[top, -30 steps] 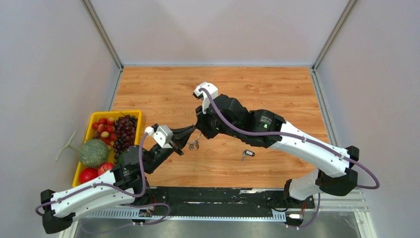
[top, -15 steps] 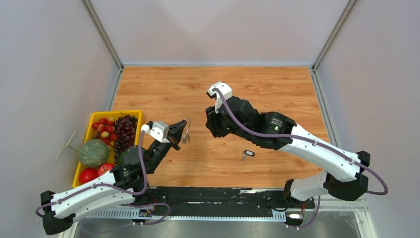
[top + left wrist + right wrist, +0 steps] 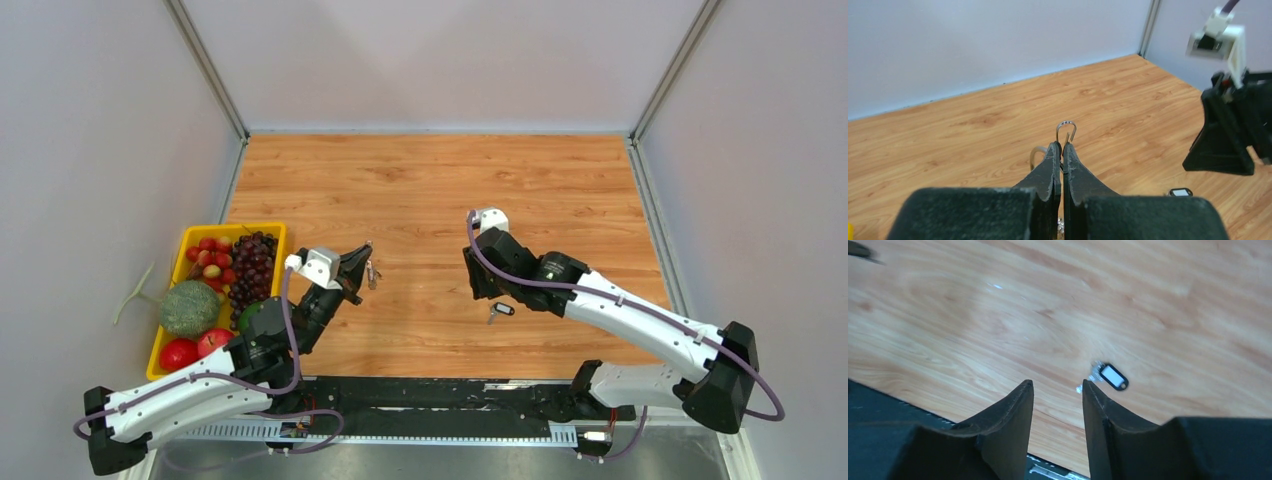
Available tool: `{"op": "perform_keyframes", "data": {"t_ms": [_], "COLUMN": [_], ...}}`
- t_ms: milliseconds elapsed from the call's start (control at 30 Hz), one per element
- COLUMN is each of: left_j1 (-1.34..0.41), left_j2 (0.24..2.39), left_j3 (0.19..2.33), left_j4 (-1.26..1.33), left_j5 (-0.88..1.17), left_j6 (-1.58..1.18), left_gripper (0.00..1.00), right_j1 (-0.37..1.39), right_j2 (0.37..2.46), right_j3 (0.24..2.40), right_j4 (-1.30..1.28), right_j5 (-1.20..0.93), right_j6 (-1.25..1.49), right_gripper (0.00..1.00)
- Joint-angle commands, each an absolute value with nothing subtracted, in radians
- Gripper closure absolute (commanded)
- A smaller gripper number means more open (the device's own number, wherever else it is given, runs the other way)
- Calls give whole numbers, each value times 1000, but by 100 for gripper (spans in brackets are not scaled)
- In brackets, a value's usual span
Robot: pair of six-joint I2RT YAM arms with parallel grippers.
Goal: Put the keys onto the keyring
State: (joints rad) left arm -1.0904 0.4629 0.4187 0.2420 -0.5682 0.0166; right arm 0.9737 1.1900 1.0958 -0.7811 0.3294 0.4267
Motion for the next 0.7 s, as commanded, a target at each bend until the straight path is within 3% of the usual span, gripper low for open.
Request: {"op": "perform_keyframes", "data": {"t_ms": [0, 267, 667], "left_j1": [-1088, -1088, -1088], "left_j2": [446, 434, 442], "left_j3": [416, 406, 403], "left_j4": [272, 264, 263], "left_j5": [-575, -567, -548], "left_j6": [15, 8, 6], "left_gripper": [100, 100, 100], "right_j1": [917, 829, 779], "right_j2": [1149, 1216, 1372], "right_j3": [937, 792, 764], "right_j4": [-663, -543, -460], "right_j5": [328, 297, 237], "right_j6": [554, 559, 614], "right_gripper": [56, 56, 55]}}
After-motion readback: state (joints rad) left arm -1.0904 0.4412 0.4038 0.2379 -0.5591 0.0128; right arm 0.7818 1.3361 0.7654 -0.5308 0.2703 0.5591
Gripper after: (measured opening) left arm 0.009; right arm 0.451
